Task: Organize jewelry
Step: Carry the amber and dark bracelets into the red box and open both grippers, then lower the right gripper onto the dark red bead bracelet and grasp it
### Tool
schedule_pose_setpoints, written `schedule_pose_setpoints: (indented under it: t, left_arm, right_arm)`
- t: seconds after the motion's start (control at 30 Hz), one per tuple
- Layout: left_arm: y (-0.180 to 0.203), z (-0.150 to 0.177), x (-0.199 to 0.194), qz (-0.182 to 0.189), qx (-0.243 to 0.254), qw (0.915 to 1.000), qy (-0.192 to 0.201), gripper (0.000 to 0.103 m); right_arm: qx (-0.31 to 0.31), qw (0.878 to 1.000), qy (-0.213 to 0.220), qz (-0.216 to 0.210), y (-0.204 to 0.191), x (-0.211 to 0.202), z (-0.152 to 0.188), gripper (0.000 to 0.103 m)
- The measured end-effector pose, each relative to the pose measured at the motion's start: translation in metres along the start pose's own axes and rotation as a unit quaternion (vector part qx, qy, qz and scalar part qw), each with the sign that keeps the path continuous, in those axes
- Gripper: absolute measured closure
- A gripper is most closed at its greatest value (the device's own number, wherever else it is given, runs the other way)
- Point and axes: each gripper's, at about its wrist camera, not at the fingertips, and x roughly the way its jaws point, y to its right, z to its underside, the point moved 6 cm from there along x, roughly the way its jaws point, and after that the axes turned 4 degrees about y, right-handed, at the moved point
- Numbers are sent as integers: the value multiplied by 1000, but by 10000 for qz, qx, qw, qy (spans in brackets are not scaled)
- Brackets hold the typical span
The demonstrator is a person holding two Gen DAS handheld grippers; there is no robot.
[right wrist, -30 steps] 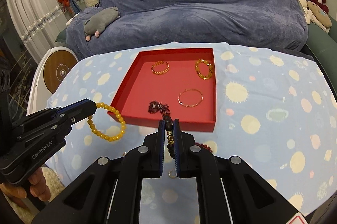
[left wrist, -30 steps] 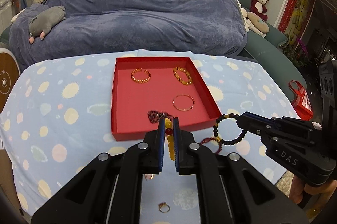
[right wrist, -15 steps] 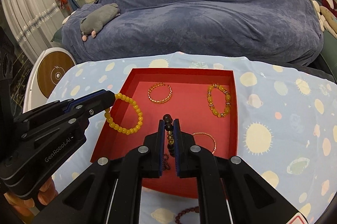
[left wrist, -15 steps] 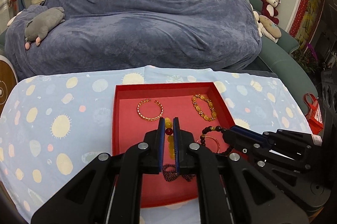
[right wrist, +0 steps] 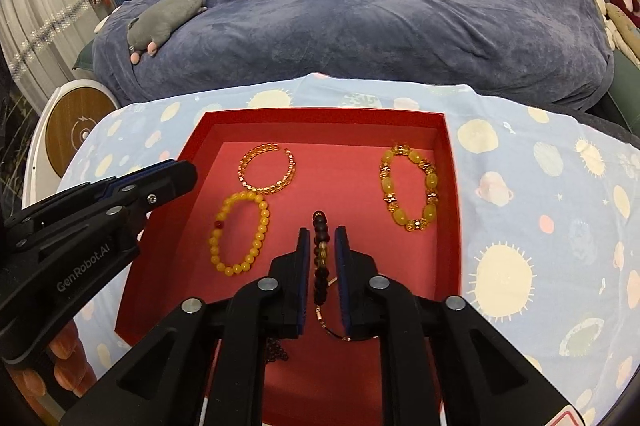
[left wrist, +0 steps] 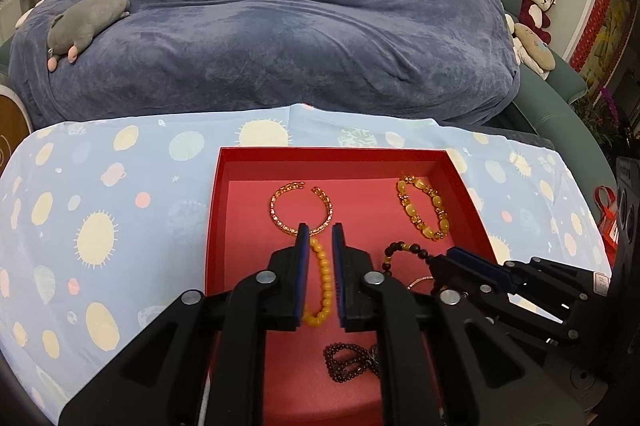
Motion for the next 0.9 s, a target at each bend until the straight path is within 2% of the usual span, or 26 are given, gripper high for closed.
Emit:
schedule_pose_setpoints:
  t: [0.03,0.07,0.1,0.2,0.5,0.7,0.9]
  left_arm:
    - [-2,0,-1,-62,-13,10000,24,64]
    - [-3,-1,-3,-113,-33,9999,62,60]
    - [-5,-1,-6,-153,-48,9998,98,57]
    - [-9,0,-14,-192,-90,9997,126,53]
    - [-12,20,-51,-220,-147,9995,178,52]
    - [-5,45,-81,-204,-108,9996,178,46]
    - [6,80,-105,-185,-37,9998,92,46]
  right_arm:
    - [22,10000,42,34,3,-2,-1,80]
    - [46,9999,85,88,6,-5,-2,74]
    - [52,9998,137,158,10,-9,-2,67]
    - [4,9992,286,279,16,-23,-2,62]
    - [139,9986,396,320,29,-69,23,62]
    - [267,9983,356,372,35,-98,54,62]
    - [219,9980,278,520,34,-123,92,62]
